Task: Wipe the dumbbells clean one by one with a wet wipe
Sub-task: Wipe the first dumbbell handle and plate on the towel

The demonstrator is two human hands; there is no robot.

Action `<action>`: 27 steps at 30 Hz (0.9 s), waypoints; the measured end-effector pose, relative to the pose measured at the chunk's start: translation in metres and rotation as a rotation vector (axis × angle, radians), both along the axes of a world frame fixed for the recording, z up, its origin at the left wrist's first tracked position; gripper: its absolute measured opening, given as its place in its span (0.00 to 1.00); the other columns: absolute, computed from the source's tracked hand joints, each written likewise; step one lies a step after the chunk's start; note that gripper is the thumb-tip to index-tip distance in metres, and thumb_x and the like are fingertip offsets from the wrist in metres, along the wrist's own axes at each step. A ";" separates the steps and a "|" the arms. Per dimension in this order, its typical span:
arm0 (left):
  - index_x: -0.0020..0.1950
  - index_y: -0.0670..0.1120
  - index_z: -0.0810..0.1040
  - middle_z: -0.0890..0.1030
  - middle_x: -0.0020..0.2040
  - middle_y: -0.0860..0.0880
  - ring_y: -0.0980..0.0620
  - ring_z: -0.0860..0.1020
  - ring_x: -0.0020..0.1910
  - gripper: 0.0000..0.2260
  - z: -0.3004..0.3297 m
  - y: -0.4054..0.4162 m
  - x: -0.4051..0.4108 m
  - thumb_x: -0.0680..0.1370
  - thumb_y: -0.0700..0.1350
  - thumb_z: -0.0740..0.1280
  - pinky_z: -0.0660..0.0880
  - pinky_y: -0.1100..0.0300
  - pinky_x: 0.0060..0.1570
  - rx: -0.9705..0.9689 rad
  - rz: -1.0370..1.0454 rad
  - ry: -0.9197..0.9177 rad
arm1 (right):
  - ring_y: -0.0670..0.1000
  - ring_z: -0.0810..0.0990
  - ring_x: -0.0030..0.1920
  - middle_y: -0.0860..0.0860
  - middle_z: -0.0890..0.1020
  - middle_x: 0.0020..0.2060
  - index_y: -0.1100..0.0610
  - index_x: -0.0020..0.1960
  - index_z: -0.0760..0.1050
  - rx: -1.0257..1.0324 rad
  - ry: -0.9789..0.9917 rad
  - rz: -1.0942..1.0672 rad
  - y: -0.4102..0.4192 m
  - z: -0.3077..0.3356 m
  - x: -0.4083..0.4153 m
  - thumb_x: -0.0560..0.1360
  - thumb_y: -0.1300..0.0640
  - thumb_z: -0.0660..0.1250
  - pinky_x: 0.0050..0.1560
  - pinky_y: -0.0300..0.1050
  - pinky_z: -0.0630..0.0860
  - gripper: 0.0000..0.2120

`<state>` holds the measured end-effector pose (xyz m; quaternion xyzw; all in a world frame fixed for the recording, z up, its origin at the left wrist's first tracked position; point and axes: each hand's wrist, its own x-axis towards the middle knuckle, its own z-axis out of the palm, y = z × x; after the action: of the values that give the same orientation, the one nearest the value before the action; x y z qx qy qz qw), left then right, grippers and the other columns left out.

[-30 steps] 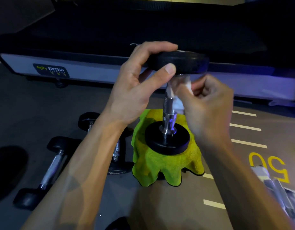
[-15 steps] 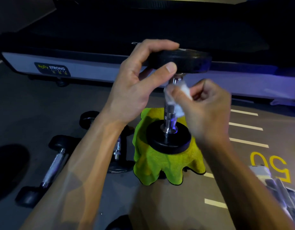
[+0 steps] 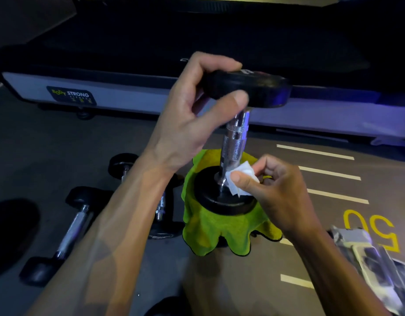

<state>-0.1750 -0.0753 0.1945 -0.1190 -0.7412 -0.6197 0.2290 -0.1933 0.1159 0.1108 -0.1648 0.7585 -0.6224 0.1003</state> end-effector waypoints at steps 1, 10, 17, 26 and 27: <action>0.61 0.49 0.73 0.78 0.61 0.51 0.56 0.79 0.60 0.16 0.000 0.001 0.001 0.76 0.48 0.72 0.75 0.58 0.62 -0.005 0.026 -0.004 | 0.51 0.76 0.35 0.61 0.82 0.37 0.55 0.38 0.76 0.007 -0.001 0.021 0.003 0.000 0.000 0.67 0.41 0.82 0.37 0.46 0.73 0.22; 0.57 0.51 0.72 0.82 0.60 0.49 0.51 0.81 0.60 0.19 0.002 -0.002 0.001 0.74 0.51 0.79 0.78 0.55 0.60 -0.056 0.206 0.042 | 0.48 0.74 0.40 0.49 0.78 0.42 0.47 0.43 0.85 0.011 0.162 0.077 0.018 0.005 0.001 0.71 0.48 0.79 0.42 0.42 0.70 0.04; 0.57 0.52 0.73 0.81 0.65 0.44 0.48 0.81 0.65 0.18 0.000 -0.007 0.004 0.74 0.50 0.78 0.78 0.53 0.62 -0.010 0.148 0.027 | 0.39 0.76 0.39 0.43 0.79 0.36 0.51 0.43 0.80 0.194 0.337 0.022 -0.003 0.013 -0.004 0.70 0.56 0.82 0.42 0.28 0.67 0.10; 0.58 0.50 0.73 0.81 0.65 0.43 0.49 0.80 0.65 0.17 -0.001 -0.014 0.003 0.75 0.50 0.76 0.76 0.59 0.61 -0.013 0.163 0.030 | 0.39 0.72 0.31 0.43 0.79 0.30 0.54 0.38 0.76 -0.154 0.248 -0.196 -0.036 0.046 -0.014 0.74 0.58 0.79 0.35 0.35 0.69 0.13; 0.58 0.50 0.73 0.81 0.64 0.44 0.49 0.80 0.64 0.17 -0.002 -0.015 0.002 0.75 0.50 0.76 0.76 0.57 0.62 -0.003 0.170 0.034 | 0.39 0.72 0.30 0.45 0.79 0.30 0.55 0.38 0.77 -0.134 0.228 -0.172 -0.034 0.038 -0.010 0.75 0.59 0.79 0.35 0.34 0.68 0.12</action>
<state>-0.1734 -0.0899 0.1921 -0.0664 -0.7454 -0.5950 0.2931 -0.2033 0.0821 0.1489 -0.1754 0.7330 -0.6552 -0.0514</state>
